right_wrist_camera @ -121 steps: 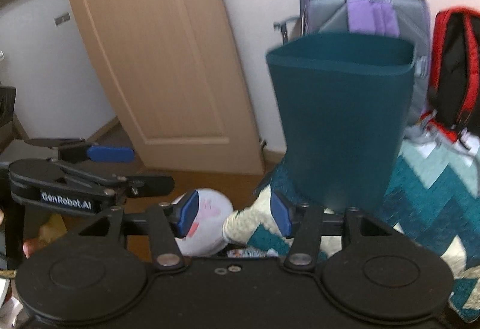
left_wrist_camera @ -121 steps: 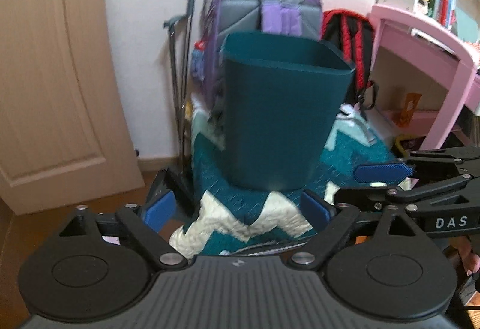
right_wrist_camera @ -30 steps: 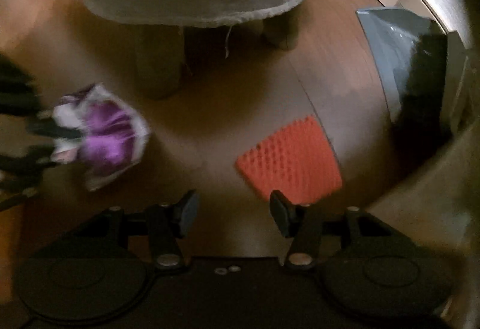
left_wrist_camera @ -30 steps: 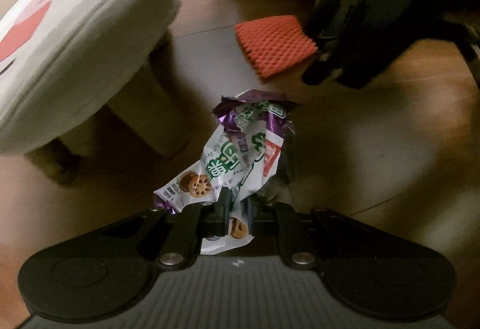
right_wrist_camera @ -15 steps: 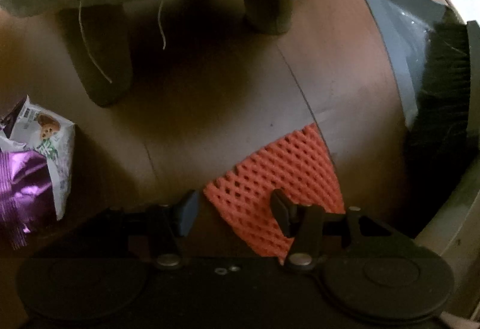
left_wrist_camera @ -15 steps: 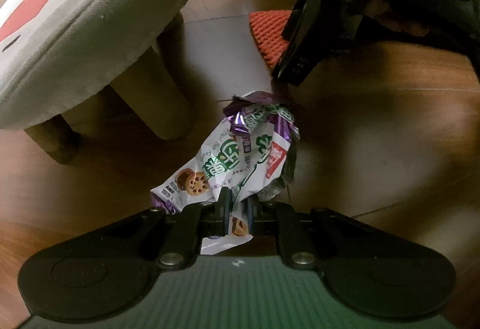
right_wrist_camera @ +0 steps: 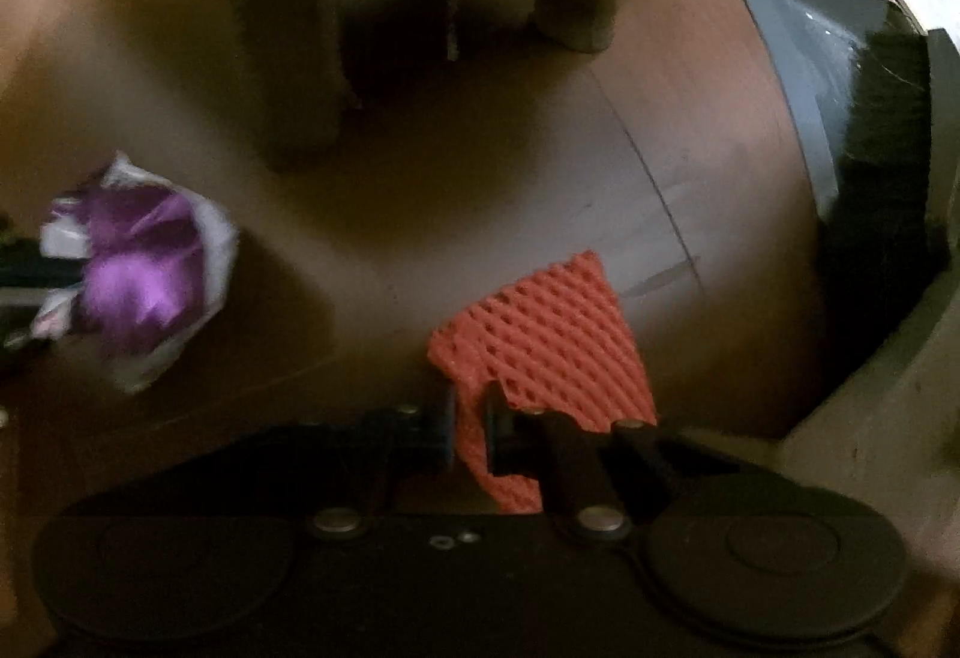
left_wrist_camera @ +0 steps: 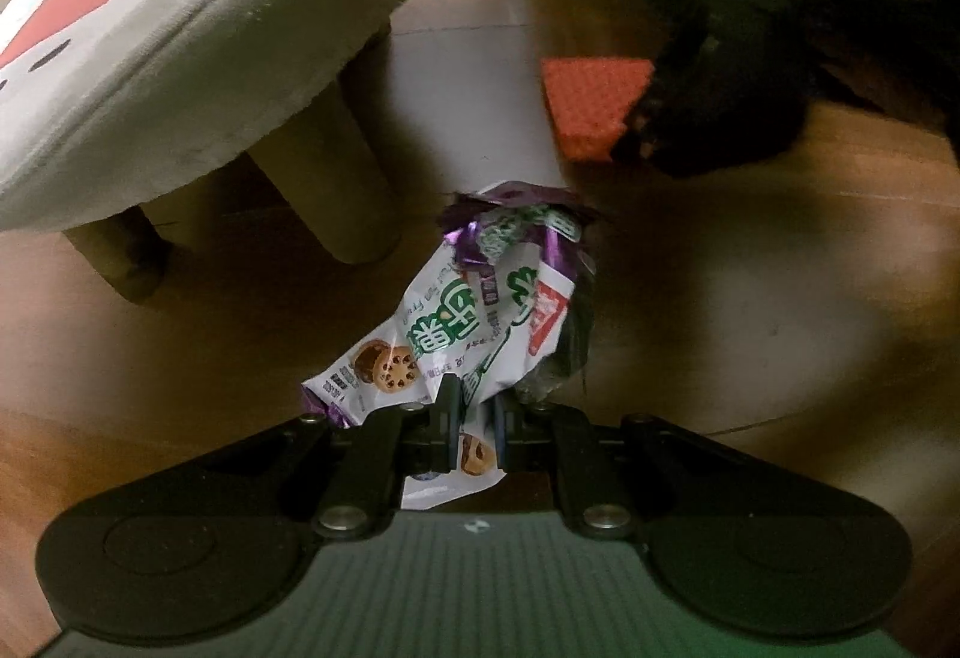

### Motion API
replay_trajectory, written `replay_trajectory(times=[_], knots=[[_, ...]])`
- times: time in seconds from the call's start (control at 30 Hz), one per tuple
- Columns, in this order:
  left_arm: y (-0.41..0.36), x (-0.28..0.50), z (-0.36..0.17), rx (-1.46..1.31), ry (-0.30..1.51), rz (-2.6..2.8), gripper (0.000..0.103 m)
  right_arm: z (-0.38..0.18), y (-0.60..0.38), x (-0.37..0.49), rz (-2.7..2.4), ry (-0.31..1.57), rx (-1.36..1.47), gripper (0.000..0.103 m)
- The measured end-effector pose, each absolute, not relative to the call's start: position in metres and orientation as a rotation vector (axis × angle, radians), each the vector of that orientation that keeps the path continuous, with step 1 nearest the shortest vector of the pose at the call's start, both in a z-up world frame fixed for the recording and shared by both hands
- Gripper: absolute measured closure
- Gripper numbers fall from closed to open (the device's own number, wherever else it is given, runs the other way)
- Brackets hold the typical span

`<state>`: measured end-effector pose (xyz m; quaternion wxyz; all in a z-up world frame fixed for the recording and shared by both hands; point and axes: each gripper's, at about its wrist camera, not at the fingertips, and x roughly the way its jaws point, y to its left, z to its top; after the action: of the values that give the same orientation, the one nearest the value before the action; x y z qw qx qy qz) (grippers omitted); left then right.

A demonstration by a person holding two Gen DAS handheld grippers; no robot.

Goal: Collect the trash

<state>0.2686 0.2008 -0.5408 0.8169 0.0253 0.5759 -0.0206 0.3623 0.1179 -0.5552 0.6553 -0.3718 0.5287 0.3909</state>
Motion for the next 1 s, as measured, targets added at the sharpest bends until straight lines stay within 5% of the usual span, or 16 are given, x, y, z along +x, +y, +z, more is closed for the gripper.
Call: replay_trajectory(times=[0.73,1.0], knots=[[0.21,0.255,-0.437,-0.003,1.176,-0.062,0.092,-0.41,0.042,0.226,0.899,1.295,-0.571,0.096],[0.211,0.275,-0.45,-0.092,1.212,-0.088,0.091,-0.379,0.009,0.222,0.862,1.278,-0.431,0.095]])
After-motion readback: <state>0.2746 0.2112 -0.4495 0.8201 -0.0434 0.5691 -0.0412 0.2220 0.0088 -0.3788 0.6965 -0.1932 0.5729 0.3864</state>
